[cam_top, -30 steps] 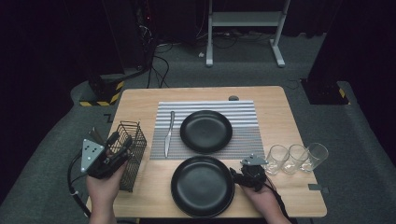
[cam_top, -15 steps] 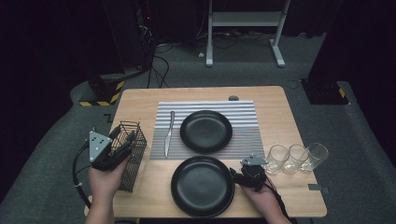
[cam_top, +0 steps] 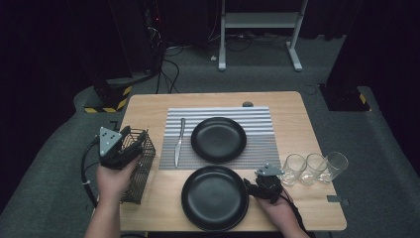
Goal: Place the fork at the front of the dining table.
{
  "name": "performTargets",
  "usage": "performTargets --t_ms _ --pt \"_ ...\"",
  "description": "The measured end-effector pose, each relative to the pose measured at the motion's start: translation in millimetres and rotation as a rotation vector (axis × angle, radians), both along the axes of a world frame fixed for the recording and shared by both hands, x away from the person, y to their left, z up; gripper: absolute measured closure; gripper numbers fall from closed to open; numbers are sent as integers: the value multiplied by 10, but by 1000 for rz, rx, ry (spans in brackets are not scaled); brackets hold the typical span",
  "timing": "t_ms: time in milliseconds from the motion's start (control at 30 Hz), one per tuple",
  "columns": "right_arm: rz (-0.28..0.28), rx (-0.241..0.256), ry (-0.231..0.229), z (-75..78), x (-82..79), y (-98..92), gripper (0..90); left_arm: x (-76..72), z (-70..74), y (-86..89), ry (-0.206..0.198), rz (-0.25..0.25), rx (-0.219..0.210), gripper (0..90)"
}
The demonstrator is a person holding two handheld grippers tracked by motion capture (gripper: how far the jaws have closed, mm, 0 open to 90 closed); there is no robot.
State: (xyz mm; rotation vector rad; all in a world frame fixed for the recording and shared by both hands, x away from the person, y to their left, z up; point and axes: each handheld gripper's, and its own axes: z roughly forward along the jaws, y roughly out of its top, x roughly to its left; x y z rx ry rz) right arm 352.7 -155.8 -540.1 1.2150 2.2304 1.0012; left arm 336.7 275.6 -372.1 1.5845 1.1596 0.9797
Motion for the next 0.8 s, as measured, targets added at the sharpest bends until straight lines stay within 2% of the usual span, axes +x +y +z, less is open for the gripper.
performTargets --t_ms 67,267,433,800 --pt "0 0 0 0 0 0 359 34 0 -7 5 -3 -7 443" --pt "0 0 0 0 0 0 359 117 10 -42 4 7 7 445" --pt "0 0 0 0 0 0 359 200 -10 -70 26 10 3 457" --pt "1 -1 -1 0 1 -1 359 310 -56 -155 64 28 41 505"
